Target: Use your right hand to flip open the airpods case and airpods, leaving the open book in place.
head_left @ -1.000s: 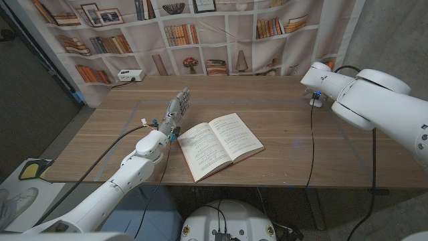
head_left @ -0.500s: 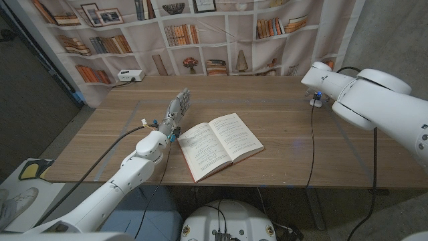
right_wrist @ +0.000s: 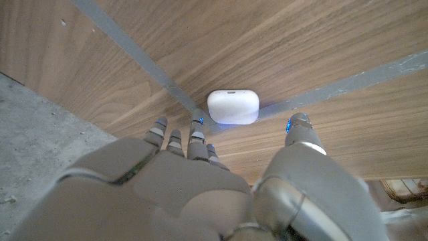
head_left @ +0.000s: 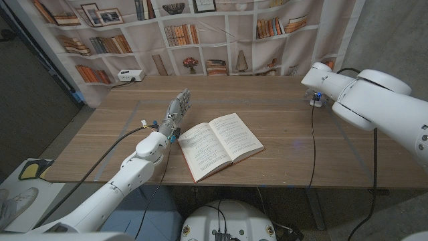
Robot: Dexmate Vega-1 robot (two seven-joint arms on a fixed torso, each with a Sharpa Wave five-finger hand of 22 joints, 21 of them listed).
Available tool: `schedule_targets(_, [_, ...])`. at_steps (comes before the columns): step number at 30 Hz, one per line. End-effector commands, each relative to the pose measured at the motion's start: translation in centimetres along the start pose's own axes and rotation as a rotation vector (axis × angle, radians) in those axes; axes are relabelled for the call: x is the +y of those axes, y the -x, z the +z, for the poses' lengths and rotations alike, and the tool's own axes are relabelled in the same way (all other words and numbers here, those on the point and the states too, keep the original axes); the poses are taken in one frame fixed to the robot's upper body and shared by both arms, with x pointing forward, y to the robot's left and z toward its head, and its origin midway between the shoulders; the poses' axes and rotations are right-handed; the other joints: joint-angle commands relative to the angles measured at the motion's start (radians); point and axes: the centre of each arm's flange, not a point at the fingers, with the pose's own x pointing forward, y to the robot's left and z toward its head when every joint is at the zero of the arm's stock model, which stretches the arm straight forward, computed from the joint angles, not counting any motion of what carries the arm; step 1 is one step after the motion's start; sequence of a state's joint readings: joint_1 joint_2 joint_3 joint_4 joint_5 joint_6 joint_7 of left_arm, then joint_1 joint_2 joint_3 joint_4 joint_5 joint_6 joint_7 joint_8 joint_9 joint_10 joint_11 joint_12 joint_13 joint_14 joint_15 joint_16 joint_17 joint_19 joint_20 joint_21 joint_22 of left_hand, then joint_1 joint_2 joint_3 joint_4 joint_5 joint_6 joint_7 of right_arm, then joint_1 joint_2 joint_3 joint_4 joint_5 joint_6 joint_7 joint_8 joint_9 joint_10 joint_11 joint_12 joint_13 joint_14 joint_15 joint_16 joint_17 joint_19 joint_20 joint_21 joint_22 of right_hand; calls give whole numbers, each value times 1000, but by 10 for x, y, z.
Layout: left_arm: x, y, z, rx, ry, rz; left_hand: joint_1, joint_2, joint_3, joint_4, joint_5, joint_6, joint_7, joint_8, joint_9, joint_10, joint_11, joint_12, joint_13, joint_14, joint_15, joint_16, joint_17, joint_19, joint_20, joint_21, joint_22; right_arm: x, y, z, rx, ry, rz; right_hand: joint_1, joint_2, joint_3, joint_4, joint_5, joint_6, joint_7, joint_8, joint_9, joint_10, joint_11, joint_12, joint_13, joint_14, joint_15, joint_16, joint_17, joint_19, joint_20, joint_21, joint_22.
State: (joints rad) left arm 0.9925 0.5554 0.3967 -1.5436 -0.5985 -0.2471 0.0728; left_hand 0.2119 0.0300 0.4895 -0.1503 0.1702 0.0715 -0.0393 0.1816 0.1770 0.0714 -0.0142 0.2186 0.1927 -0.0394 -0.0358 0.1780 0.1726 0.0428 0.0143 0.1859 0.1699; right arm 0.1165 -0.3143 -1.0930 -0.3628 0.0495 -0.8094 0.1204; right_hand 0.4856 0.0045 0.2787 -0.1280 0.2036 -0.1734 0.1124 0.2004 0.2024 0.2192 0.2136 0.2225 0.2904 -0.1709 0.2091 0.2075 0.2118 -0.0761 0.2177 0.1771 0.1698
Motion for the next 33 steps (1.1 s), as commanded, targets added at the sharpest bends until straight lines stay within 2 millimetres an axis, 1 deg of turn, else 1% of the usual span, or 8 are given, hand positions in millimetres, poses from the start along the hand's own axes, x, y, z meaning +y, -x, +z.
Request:
schedule_targets(1, [-3,3,0,-1,0,0,13,1,-5,1,4,7,4,3,0,7,-1,-2,4,1,4,3,1,-1,3,6,4,2,-3,-5,9,10,3,-8,3,5,6,-1,-162,24,4,1,6,2,7,4,-4,4,5,1,-7,-1,6,4])
schedule_targets(6, [-4,4,0,-2,0,0,13,1,-6,1,4,6,4,3,0,8,-1,-2,4,0,4,3,1,-1,3,6,4,1,-3,-6,14,15,-2,-8,4,5,6,-1,-162,23,4,1,6,2,7,5,-5,4,5,1,-7,-2,6,4])
schedule_targets(8, [-4,4,0,-2,-2,0,14,1,-6,2,4,6,4,3,0,8,-2,-2,4,0,5,3,1,-2,4,6,4,2,-3,-6,15,27,-5,-7,5,6,3,-2,-145,20,11,1,20,2,13,7,8,2,11,0,2,-5,12,5])
schedule_targets(19, [-2,6,0,-5,-4,10,14,1,-7,2,4,8,4,3,0,9,-2,-2,4,0,4,3,1,-1,3,6,4,6,-6,-1,-25,43,-13,-6,7,7,2,-3,-145,16,11,1,21,2,14,9,8,3,10,0,8,-5,15,5])
schedule_targets(20, [-2,6,0,-4,-4,9,14,1,-7,2,4,7,4,3,0,9,-3,-2,4,0,4,3,1,-1,2,6,4,6,-6,-1,-32,46,-12,-11,12,7,4,-4,-160,19,4,1,6,-1,12,13,-7,0,4,0,9,-3,15,5])
schedule_targets(27, [-4,6,-3,0,1,7,14,1,-8,2,4,6,4,2,0,9,-3,-2,4,1,4,3,1,-1,4,6,4,9,-8,1,-58,55,-9,-15,15,6,4,-6,-160,15,4,1,6,0,17,19,-8,3,4,0,10,-2,14,5])
schedule_targets(29, [-4,6,-3,1,3,8,14,1,-8,2,4,6,3,2,0,9,-3,-2,4,0,4,3,1,-1,3,6,4,10,-9,1,-61,64,-6,-18,17,6,2,-8,-158,13,4,0,10,-2,25,27,14,-1,10,-1,11,-2,14,5])
schedule_targets(33, [-5,5,-4,1,5,6,14,1,-8,2,5,6,4,3,0,10,-2,-2,4,0,5,3,1,-1,4,6,4,10,-10,-2,-52,63,-8,-20,19,6,2,-8,-162,12,3,1,12,-5,29,31,15,0,10,-1,10,-1,13,4])
